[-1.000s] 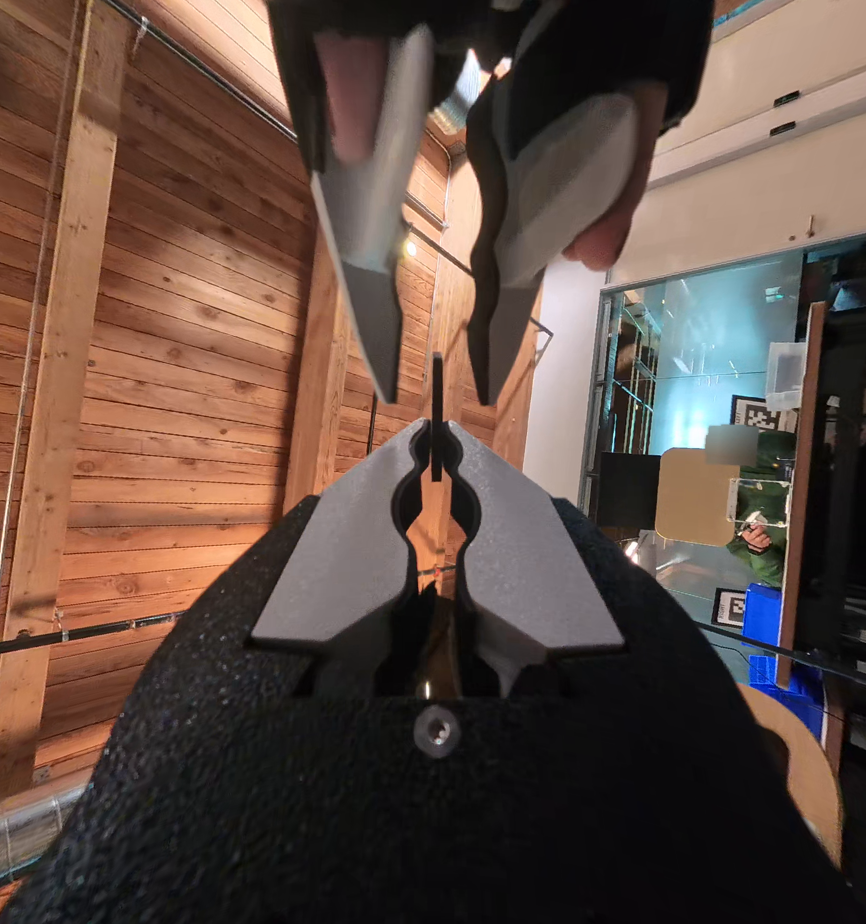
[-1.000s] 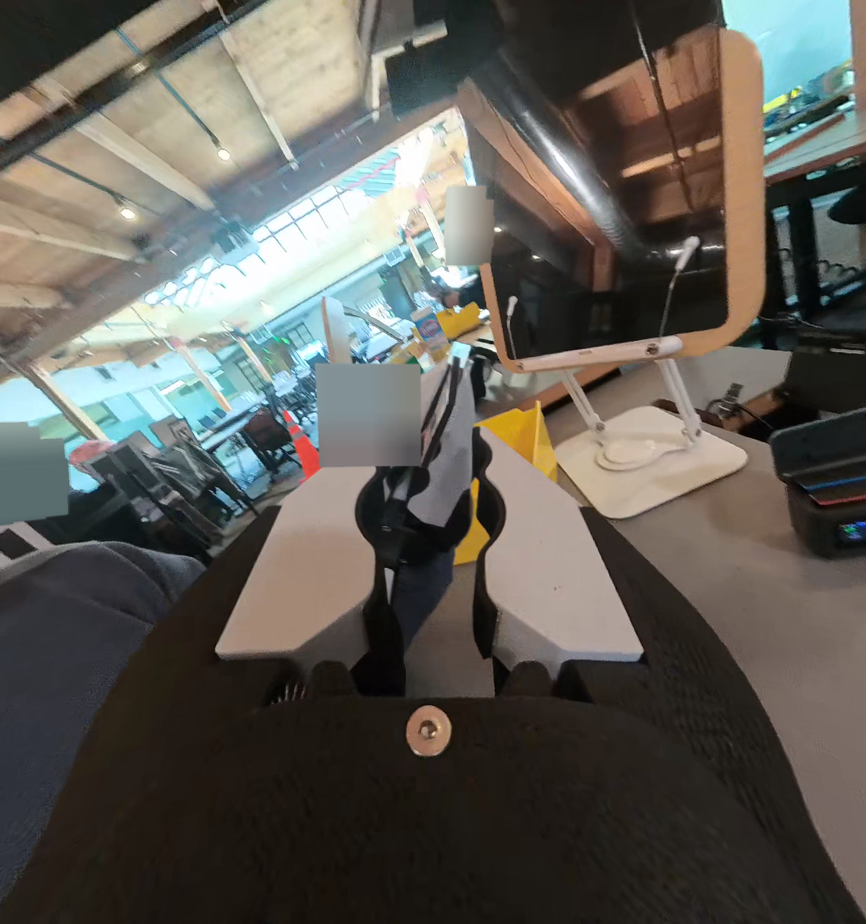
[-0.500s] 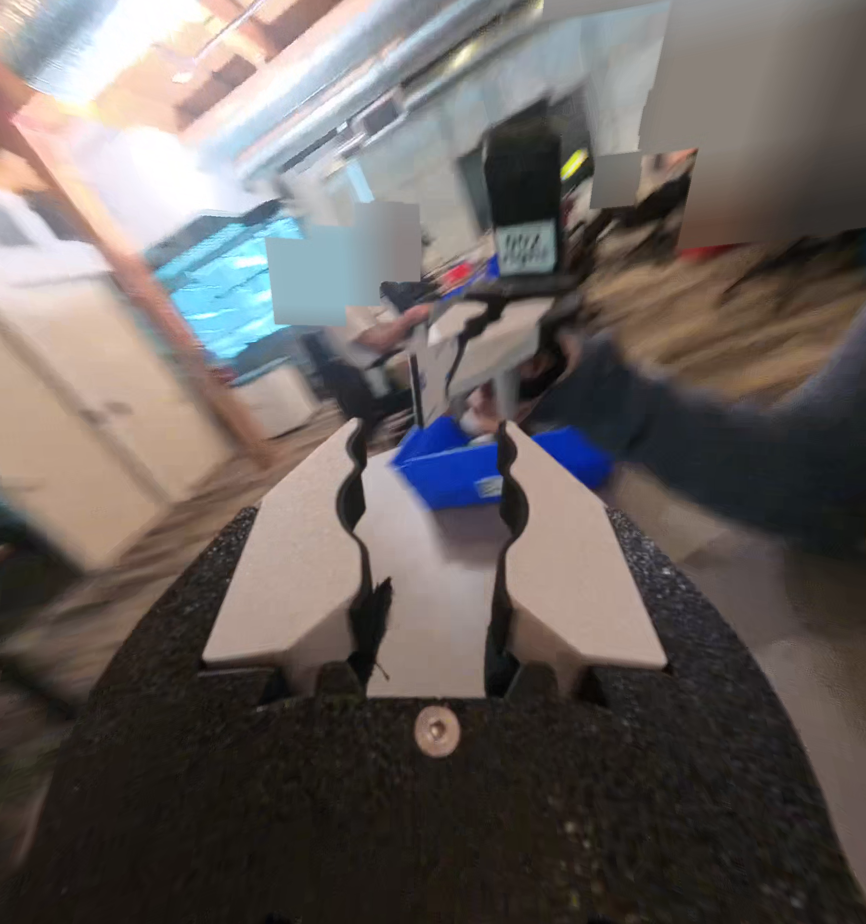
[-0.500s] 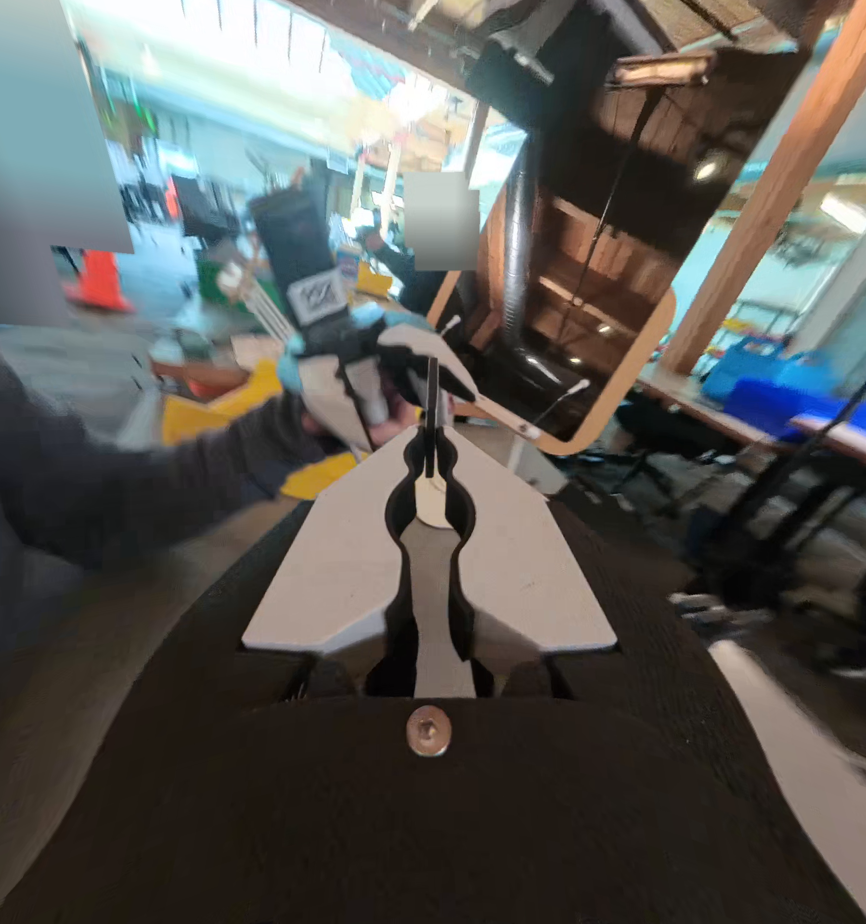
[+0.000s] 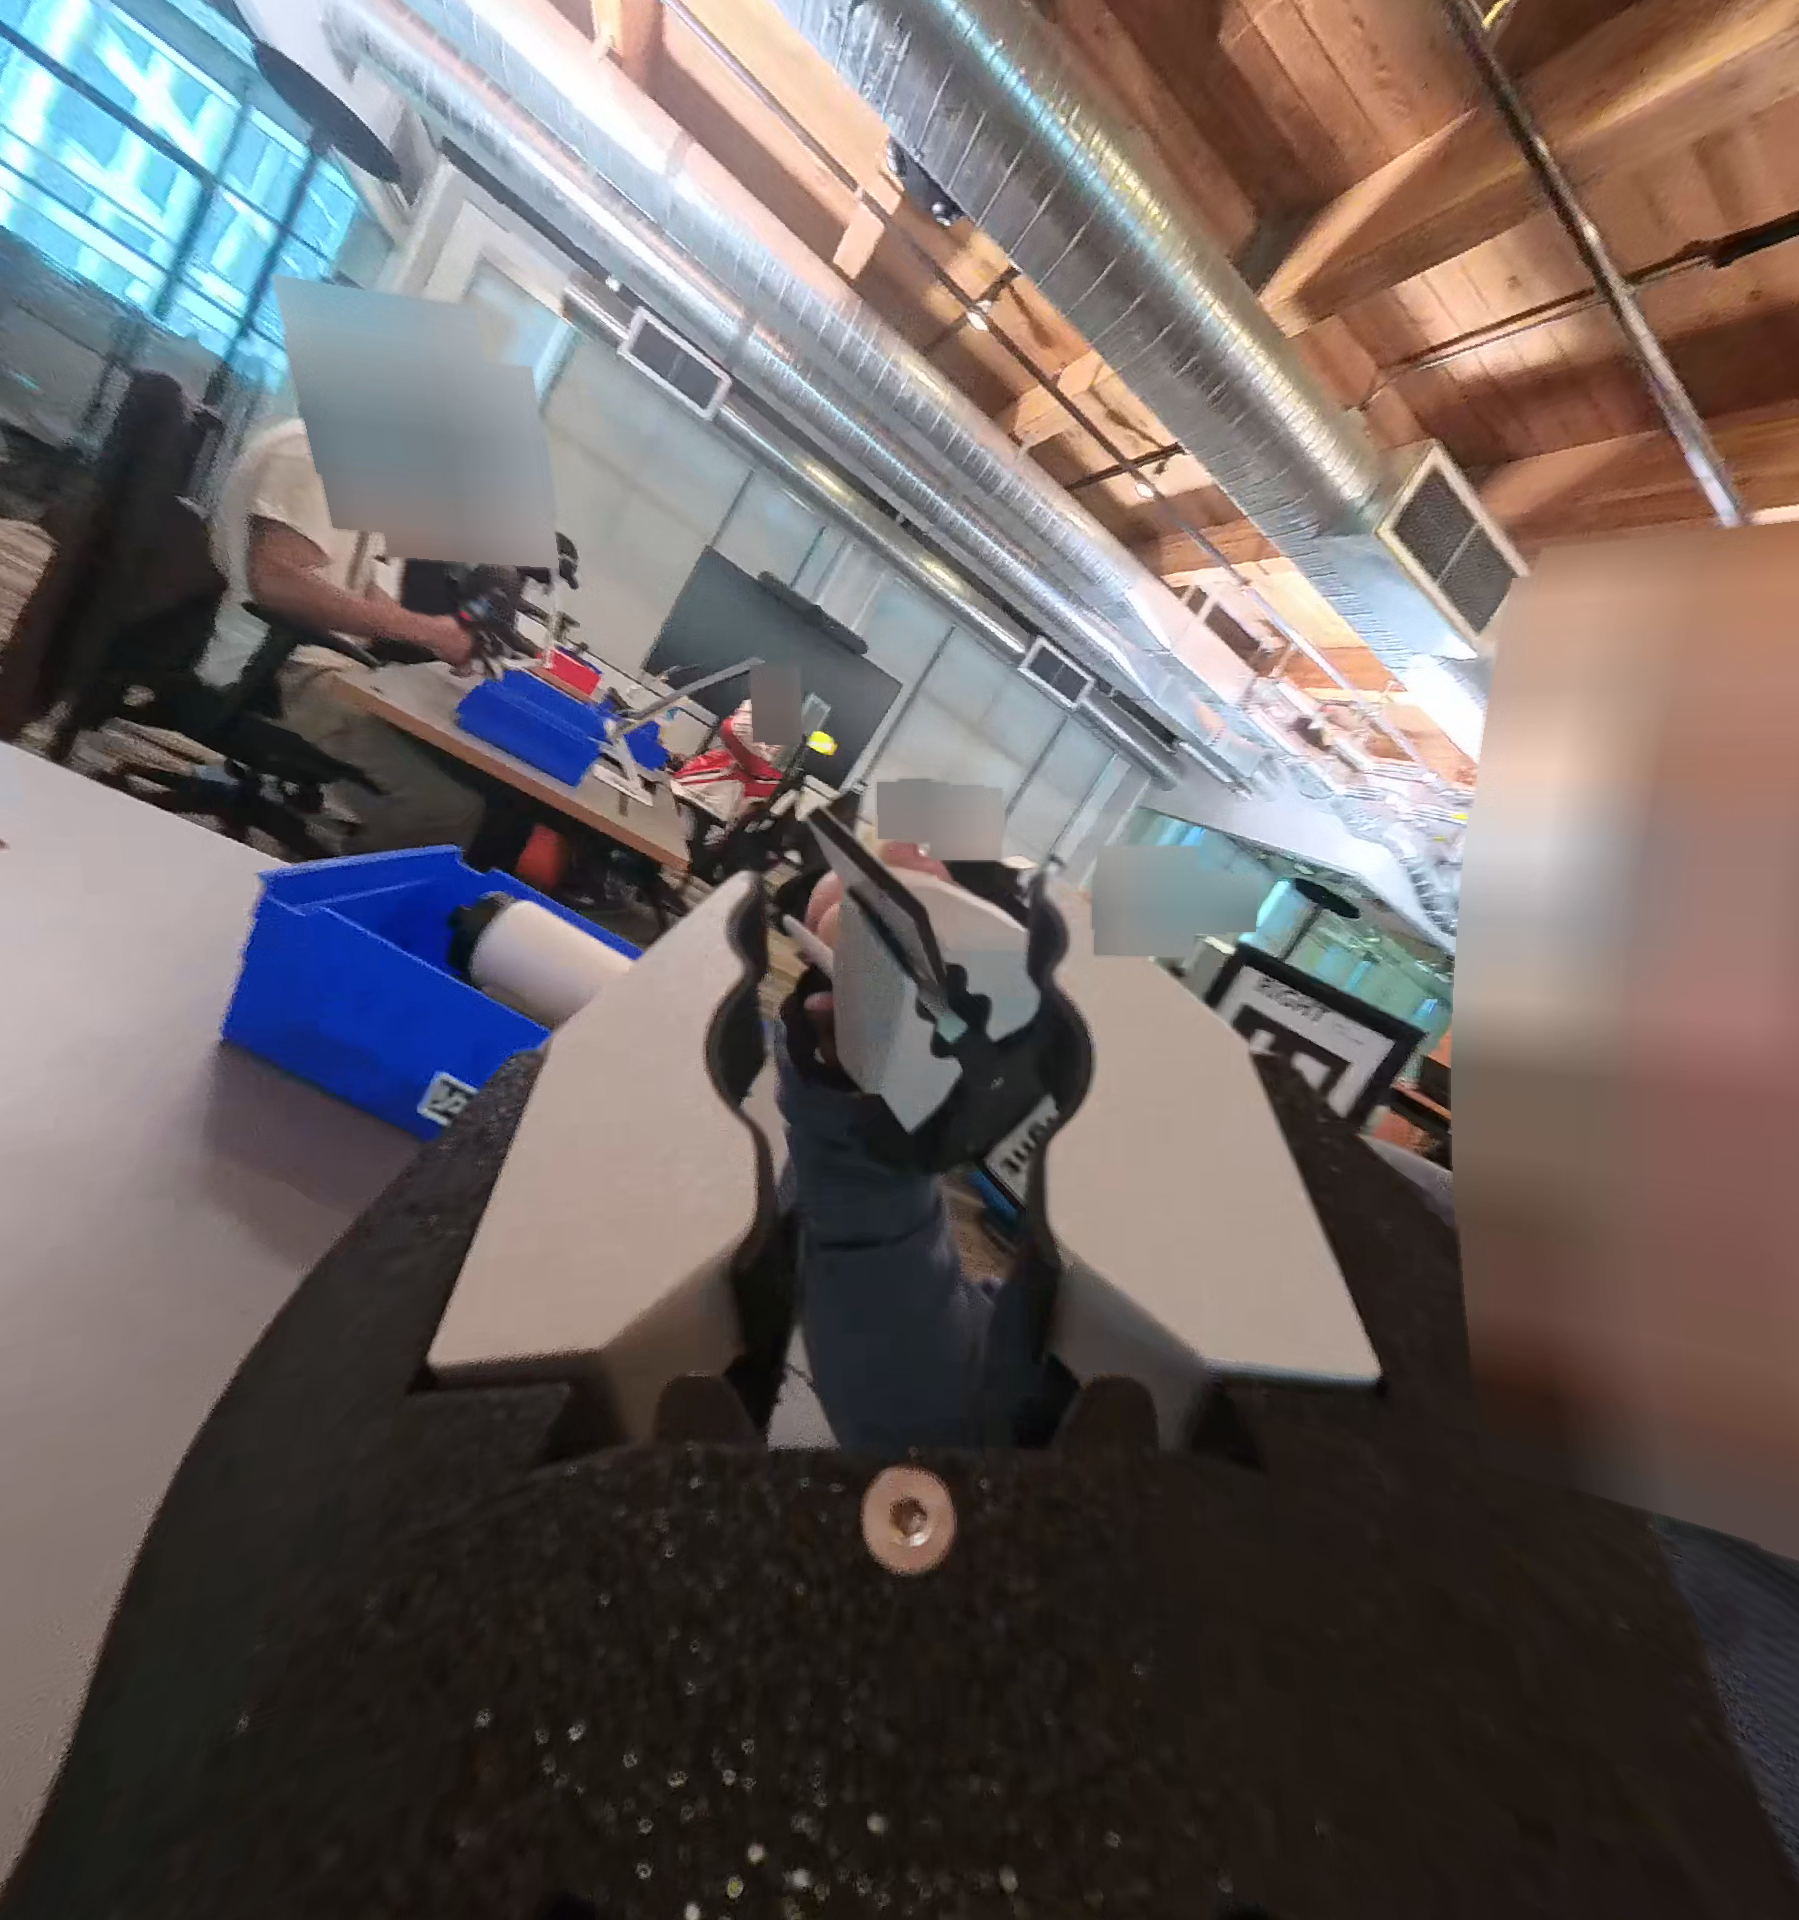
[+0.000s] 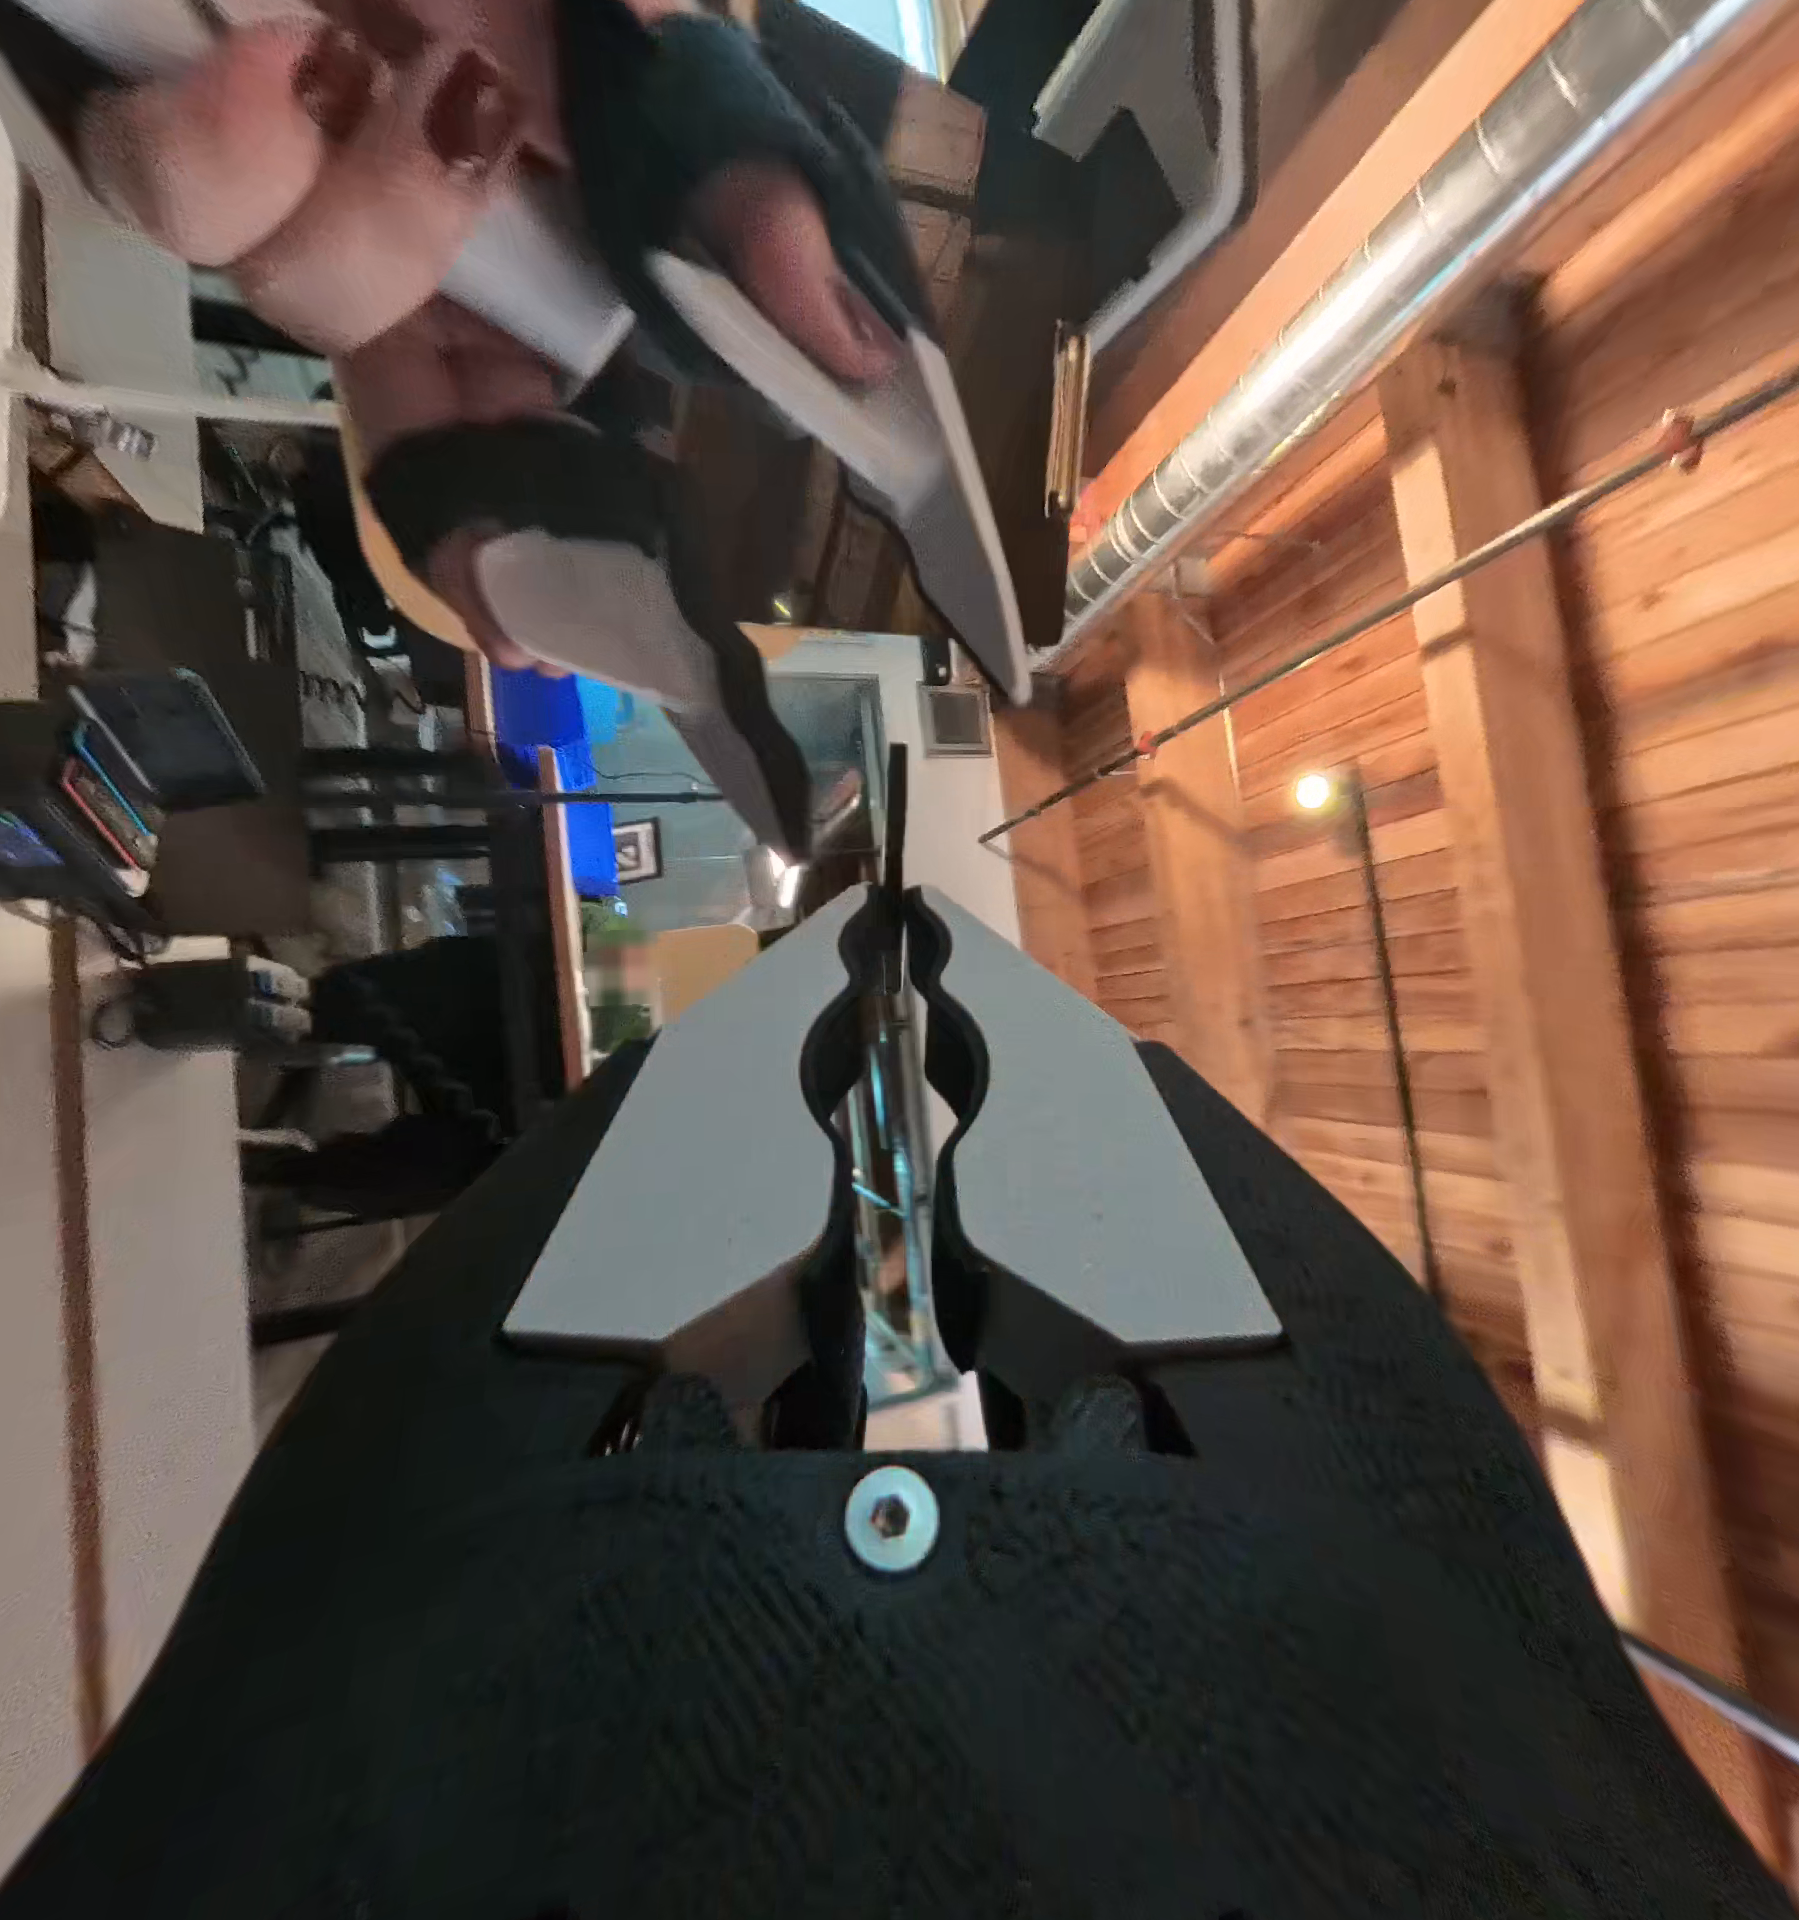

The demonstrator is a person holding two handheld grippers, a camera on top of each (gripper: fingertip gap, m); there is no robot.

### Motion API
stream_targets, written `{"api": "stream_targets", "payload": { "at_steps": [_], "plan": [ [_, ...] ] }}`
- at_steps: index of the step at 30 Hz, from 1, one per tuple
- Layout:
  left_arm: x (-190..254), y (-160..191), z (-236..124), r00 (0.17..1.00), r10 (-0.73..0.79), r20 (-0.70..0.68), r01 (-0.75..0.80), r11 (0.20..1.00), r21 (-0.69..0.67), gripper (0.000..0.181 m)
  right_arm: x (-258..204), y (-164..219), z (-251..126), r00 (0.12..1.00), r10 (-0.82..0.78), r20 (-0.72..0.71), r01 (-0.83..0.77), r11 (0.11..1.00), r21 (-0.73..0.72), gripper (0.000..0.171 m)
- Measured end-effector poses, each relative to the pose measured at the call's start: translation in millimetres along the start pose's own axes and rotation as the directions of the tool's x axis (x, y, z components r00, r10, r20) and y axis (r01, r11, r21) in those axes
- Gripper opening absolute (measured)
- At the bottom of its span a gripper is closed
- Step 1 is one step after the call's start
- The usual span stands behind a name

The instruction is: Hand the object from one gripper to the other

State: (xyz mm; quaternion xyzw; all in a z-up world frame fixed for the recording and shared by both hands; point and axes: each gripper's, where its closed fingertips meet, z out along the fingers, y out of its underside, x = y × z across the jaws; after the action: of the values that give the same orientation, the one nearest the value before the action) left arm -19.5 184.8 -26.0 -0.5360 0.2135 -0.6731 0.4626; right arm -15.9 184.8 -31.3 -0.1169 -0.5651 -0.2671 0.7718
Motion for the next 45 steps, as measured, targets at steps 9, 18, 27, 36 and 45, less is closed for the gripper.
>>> {"api": "stream_targets", "payload": {
  "at_steps": [9, 18, 27, 36, 45],
  "plan": [
    [11, -27, -15, 0.966, 0.254, 0.039, -0.257, 0.954, 0.156, 0.001, -10, -11, 13, 0.945, 0.326, 0.030, -0.327, 0.941, 0.087, 0.049],
    [15, 11, -19, 0.426, 0.899, 0.104, -0.862, 0.439, -0.255, 0.001, -3, -17, -2, -0.115, 0.827, 0.550, -0.991, -0.055, -0.124, 0.037],
    [6, 13, -10, -0.888, 0.389, -0.243, -0.175, -0.777, -0.605, 0.001, -14, -4, 3, -0.827, 0.322, 0.461, -0.547, -0.648, -0.530, 0.038],
    [-14, 31, 8, -0.917, 0.313, -0.245, -0.133, -0.822, -0.554, 0.010, -12, -3, 1, -0.762, 0.394, 0.514, -0.635, -0.608, -0.475, 0.002],
    [-18, 17, 3, 0.387, 0.897, 0.215, -0.832, 0.440, -0.338, 0.050, 6, 29, -10, -0.154, 0.858, 0.489, -0.986, -0.162, -0.026, 0.002]
  ]
}}
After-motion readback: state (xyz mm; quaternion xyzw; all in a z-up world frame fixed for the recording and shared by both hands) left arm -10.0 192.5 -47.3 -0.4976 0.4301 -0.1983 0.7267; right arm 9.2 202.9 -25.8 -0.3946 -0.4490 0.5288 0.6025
